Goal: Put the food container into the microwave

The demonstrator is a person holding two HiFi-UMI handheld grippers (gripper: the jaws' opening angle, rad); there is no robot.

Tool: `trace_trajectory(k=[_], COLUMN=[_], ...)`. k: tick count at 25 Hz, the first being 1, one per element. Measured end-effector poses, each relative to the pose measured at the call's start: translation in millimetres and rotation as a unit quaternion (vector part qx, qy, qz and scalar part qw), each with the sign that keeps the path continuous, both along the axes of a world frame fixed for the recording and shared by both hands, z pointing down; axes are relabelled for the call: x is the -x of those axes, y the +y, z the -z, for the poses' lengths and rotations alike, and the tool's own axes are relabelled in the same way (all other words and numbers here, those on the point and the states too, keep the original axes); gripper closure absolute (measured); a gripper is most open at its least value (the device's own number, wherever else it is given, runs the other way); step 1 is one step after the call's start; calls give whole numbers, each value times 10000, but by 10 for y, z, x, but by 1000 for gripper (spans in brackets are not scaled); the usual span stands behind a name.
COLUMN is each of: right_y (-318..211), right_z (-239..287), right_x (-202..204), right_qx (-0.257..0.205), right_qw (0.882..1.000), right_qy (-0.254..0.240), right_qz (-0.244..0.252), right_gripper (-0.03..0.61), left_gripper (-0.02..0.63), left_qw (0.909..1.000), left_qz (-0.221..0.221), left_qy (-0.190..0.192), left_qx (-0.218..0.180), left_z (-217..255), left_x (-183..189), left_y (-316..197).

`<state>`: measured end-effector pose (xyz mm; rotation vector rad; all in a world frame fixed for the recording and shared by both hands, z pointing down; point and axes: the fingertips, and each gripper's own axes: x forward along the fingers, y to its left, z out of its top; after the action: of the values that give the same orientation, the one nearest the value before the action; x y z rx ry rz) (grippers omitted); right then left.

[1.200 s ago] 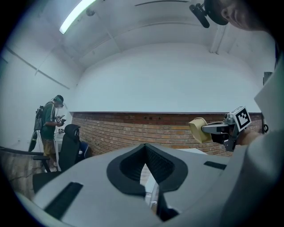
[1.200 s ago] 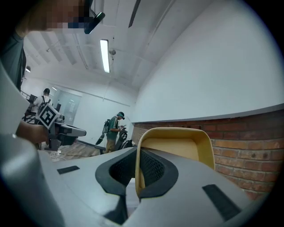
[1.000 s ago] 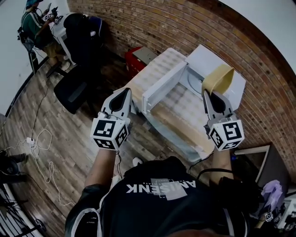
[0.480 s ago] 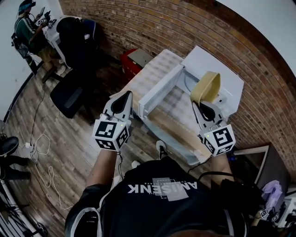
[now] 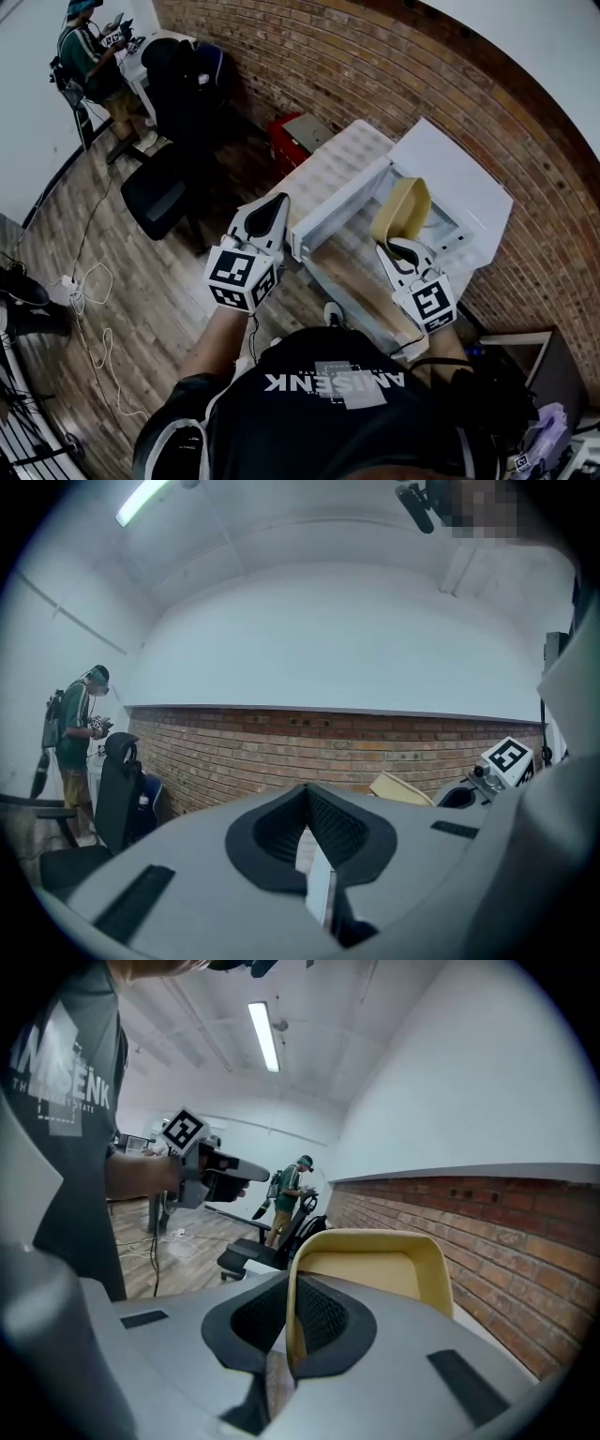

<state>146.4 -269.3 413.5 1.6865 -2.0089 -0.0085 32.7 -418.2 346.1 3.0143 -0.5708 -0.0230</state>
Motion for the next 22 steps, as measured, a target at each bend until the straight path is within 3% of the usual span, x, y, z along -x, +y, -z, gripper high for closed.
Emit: trace_trajectory(k=[7, 22], right_y=[-37, 123], right_z=[-433, -1135], right_x=[139, 211], right_qx=[466, 1367], right_qw=[9974, 9855], right_qy=[-85, -74], right_qz=[550, 1002], right_gripper=[534, 534], left_gripper=[601, 601], left_qw=[10000, 9998], left_qz=[23, -140], left_qy=[-70, -151], left_qx=[13, 46], left_z=[-58, -137], left_x=[-131, -341], left_y=[-49, 1])
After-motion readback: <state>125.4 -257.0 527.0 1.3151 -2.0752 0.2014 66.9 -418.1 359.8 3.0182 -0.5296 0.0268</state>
